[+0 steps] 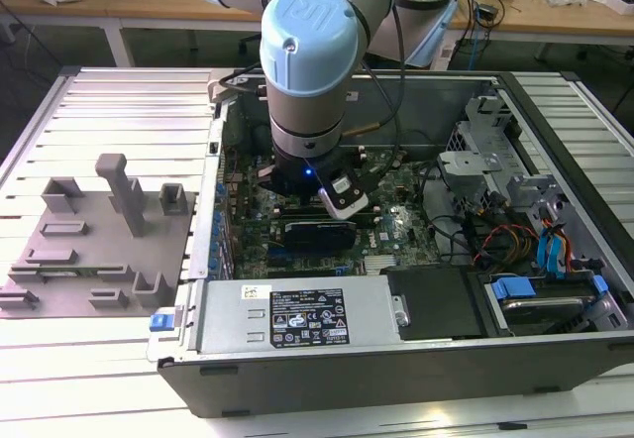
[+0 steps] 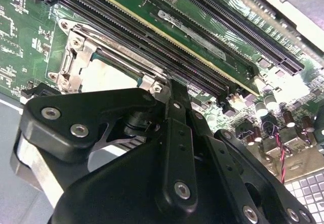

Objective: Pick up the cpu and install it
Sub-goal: 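Install the second cpu locking lever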

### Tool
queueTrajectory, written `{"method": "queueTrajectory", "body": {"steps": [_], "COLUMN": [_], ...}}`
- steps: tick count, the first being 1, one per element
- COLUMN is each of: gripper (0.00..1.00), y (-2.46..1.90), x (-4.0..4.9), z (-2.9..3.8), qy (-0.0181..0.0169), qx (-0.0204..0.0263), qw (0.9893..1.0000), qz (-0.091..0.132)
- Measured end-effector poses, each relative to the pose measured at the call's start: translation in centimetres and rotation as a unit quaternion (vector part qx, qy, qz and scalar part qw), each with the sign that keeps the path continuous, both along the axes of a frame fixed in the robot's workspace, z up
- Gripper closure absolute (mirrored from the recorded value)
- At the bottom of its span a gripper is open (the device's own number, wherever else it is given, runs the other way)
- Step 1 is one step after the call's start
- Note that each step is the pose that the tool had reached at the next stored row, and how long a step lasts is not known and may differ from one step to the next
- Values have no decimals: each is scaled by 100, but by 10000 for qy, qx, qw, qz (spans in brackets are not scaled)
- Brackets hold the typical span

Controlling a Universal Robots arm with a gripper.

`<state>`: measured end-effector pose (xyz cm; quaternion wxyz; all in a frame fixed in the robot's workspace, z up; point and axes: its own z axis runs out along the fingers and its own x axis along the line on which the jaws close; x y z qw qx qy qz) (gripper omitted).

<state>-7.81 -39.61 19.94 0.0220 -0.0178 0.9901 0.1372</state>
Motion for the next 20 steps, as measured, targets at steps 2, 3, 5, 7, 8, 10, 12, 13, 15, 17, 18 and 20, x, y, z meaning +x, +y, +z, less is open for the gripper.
{"method": "queueTrajectory", "body": {"steps": [2,3,5,7,8,10,12,13,15,17,18,20], "gripper": [89,89,89,89,89,89,89,89,89,89,89,89], "y": [0,-1,0,1,-1,-1,0,0,2,0,0,0], "x": [0,-1,0,1,0,0,0,0,1,0,1,3], "z": [-1,-2,-12,-32,-37,-41,-43,-42,-14,37,74,125], "qy": [0,0,2,-3,1,1,0,0,-2,0,0,0], "qx": [0,0,1,3,-2,-2,0,0,5,-3,-6,-17], "qw": [10000,10000,10000,10000,10000,10000,10000,10000,10000,10000,10000,10000], "qz": [0,0,0,0,0,0,0,0,0,0,-1,0]}}
